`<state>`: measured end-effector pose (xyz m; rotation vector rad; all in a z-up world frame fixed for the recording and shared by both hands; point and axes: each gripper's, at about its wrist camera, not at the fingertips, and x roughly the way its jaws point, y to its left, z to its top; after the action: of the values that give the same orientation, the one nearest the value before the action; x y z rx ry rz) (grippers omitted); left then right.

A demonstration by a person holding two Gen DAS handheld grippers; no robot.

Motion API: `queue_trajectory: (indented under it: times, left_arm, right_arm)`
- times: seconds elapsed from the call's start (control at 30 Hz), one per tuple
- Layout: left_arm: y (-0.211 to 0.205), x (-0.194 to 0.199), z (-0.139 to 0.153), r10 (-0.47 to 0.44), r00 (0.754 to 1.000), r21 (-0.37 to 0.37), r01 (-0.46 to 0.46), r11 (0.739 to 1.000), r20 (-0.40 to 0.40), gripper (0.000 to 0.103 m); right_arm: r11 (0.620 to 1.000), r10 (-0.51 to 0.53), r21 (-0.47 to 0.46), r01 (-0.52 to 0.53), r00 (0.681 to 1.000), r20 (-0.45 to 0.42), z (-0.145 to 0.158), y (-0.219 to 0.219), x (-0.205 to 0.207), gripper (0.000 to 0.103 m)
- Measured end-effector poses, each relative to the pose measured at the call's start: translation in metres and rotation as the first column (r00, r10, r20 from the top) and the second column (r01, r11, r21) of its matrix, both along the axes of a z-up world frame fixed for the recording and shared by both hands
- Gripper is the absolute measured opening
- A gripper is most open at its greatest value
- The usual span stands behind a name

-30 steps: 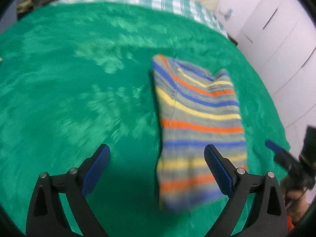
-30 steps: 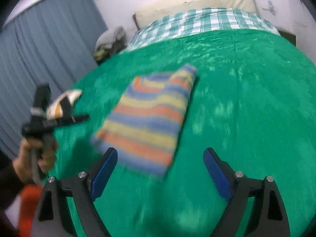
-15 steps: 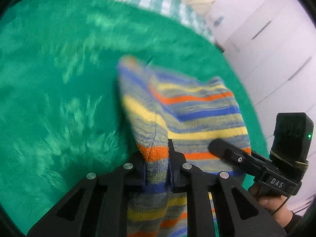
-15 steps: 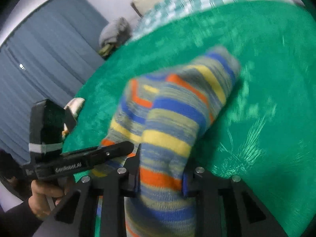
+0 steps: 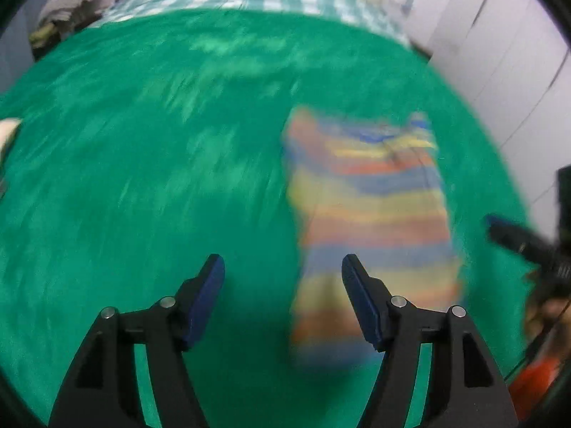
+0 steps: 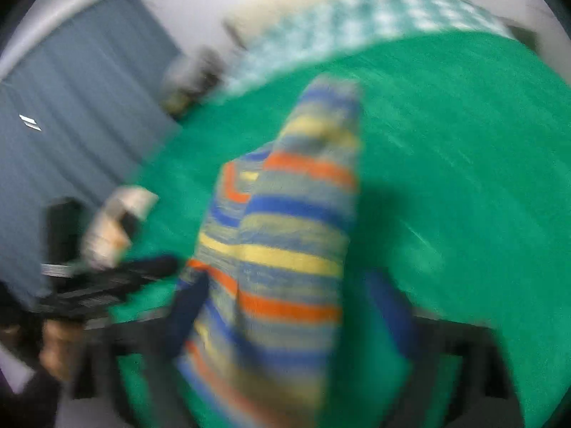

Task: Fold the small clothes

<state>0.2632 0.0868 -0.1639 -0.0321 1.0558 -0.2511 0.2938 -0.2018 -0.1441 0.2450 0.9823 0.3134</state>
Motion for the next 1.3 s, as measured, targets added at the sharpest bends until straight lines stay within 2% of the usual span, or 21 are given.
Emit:
queue_trajectory:
  times: [0.1,0.17,0.3,0.4,0.47,0.57,0.63,0.7,0.83,1.3]
  left_arm:
    - [0.002,-0.059,-0.008,0.016,1.000,0.029,-0.017,0.999,0.020,0.081]
    - [-0.004,-0.096,-0.006,0.033,0.998,0.044,-0.035,0.998,0.055,0.096]
    - [-0.021,-0.136,-0.012,0.074,0.991,0.086,-0.083,0.993,0.113,0.102]
    - [-0.034,-0.135,-0.034,0.091,0.995,0.119,-0.096,0.988,0.049,0.102]
    - [-0.041,-0.135,-0.052,0.074,0.997,0.137,-0.073,0.988,-0.002,0.103]
    - [-0.042,-0.145,-0.053,0.076,0.995,0.151,-0.086,0.985,0.070,0.103]
    - [-0.039,-0.144,-0.052,0.095,0.994,0.130,-0.102,0.986,0.056,0.103]
    - [-0.038,-0.143,-0.052,0.104,0.994,0.123,-0.108,0.986,0.041,0.103]
    - [-0.044,-0.144,-0.054,0.103,0.994,0.148,-0.106,0.983,0.026,0.103]
    - [-0.043,-0.146,-0.056,0.100,0.995,0.135,-0.102,0.986,0.019,0.103]
  right_arm:
    - [0.994,-0.061,-0.099,0.056,0.997,-0.055,-0.026,-0.023,-0.059,0.097]
    - [0.988,-0.079,-0.139,0.072,0.996,-0.047,-0.028,-0.025,-0.097,0.097]
    - [0.976,-0.066,-0.208,0.068,0.998,0.016,-0.016,-0.005,-0.150,0.102]
    - [0.972,-0.066,-0.224,0.077,0.996,0.054,-0.019,0.003,-0.174,0.102]
    - [0.963,-0.064,-0.259,0.076,0.996,0.055,-0.031,0.015,-0.184,0.102]
    - [0.942,-0.043,-0.332,0.049,0.999,0.026,-0.056,0.029,-0.186,0.102]
    - [0.931,-0.027,-0.363,0.028,1.000,0.009,-0.071,0.028,-0.194,0.103]
    - [0.931,-0.025,-0.363,0.038,0.999,0.042,-0.074,0.028,-0.197,0.103]
    - [0.937,-0.013,-0.349,0.024,0.999,0.035,-0.076,0.023,-0.198,0.103]
    - [0.931,-0.032,-0.363,0.034,0.999,0.012,-0.081,0.024,-0.198,0.103]
